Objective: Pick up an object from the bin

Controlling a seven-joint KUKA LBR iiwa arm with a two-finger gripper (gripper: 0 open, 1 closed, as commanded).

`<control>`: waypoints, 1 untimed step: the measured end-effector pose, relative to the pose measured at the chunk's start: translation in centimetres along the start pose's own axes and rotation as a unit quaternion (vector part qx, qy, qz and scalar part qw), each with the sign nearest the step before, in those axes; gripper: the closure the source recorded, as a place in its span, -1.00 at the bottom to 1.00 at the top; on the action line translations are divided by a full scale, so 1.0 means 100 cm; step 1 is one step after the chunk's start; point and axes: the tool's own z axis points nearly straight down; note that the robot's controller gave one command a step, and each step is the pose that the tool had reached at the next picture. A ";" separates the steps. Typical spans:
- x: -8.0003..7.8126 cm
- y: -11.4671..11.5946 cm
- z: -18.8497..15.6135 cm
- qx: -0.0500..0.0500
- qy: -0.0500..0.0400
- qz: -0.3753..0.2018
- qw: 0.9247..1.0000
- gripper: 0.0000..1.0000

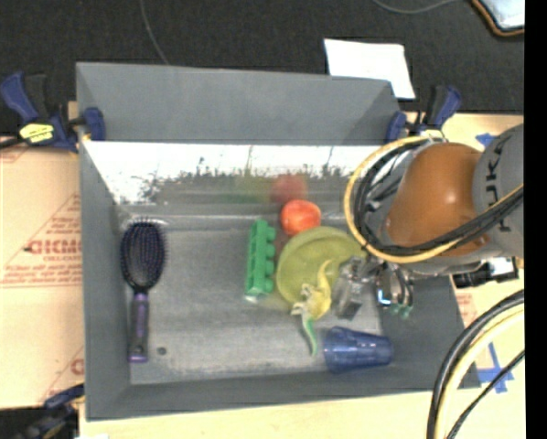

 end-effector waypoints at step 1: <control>-0.007 -0.012 0.057 0.000 -0.009 -0.076 0.997 1.00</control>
Offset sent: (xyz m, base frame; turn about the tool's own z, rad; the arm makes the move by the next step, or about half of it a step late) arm 0.0000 -0.0022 -0.0327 -0.3347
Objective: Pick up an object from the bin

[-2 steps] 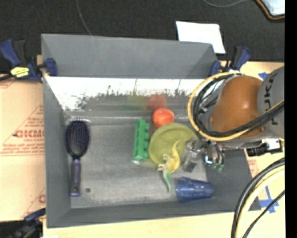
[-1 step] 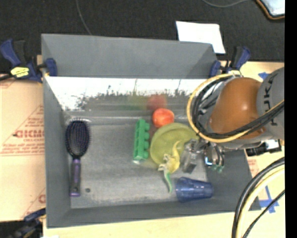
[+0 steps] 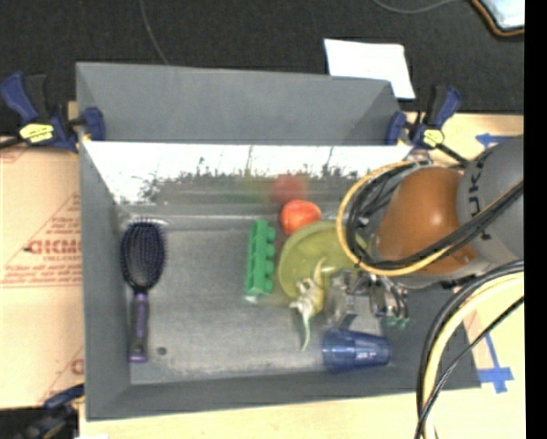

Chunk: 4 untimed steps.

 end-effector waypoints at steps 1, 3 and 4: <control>0.003 0.007 -0.014 0.002 0.001 -0.066 0.998 1.00; 0.016 0.012 -0.029 0.001 -0.003 -0.039 0.999 1.00; 0.024 0.051 -0.044 0.002 -0.008 -0.089 0.996 1.00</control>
Offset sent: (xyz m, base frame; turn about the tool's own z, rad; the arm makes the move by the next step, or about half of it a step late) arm -0.0188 -0.0136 0.0679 0.0408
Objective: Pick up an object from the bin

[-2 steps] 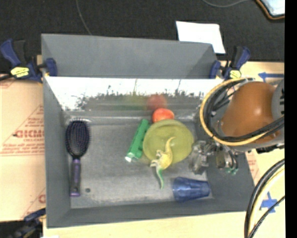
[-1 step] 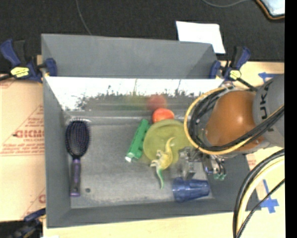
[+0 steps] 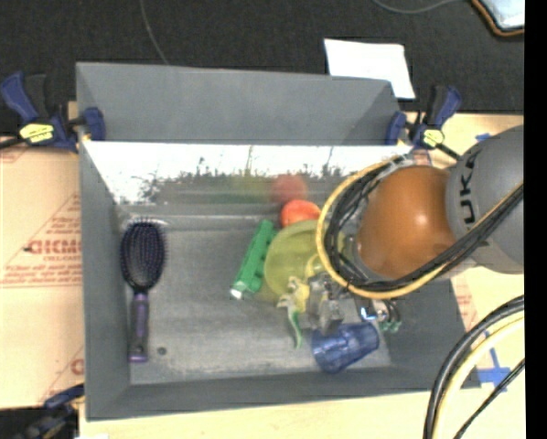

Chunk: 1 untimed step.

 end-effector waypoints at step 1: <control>0.005 -0.015 0.004 0.000 0.004 0.192 0.981 1.00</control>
Offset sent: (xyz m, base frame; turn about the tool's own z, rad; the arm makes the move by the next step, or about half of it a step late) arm -0.0189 -0.0356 -0.0094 0.4595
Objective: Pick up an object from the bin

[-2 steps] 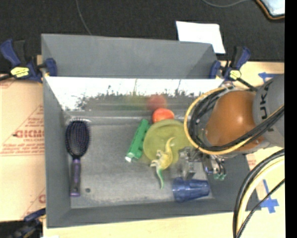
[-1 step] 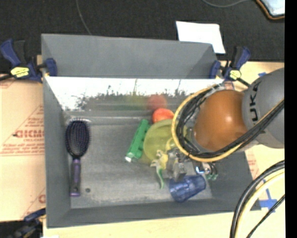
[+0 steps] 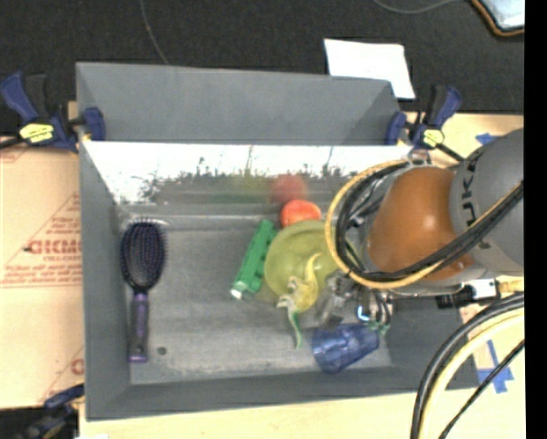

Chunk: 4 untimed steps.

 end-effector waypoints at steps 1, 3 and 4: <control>0.005 -0.024 0.002 -0.001 -0.010 0.035 0.999 1.00; 0.001 -0.029 -0.043 -0.002 -0.012 0.037 0.999 1.00; -0.004 -0.032 0.010 0.000 -0.010 -0.055 0.998 1.00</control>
Offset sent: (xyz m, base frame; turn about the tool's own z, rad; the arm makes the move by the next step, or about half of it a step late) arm 0.0000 0.0000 0.0000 0.0000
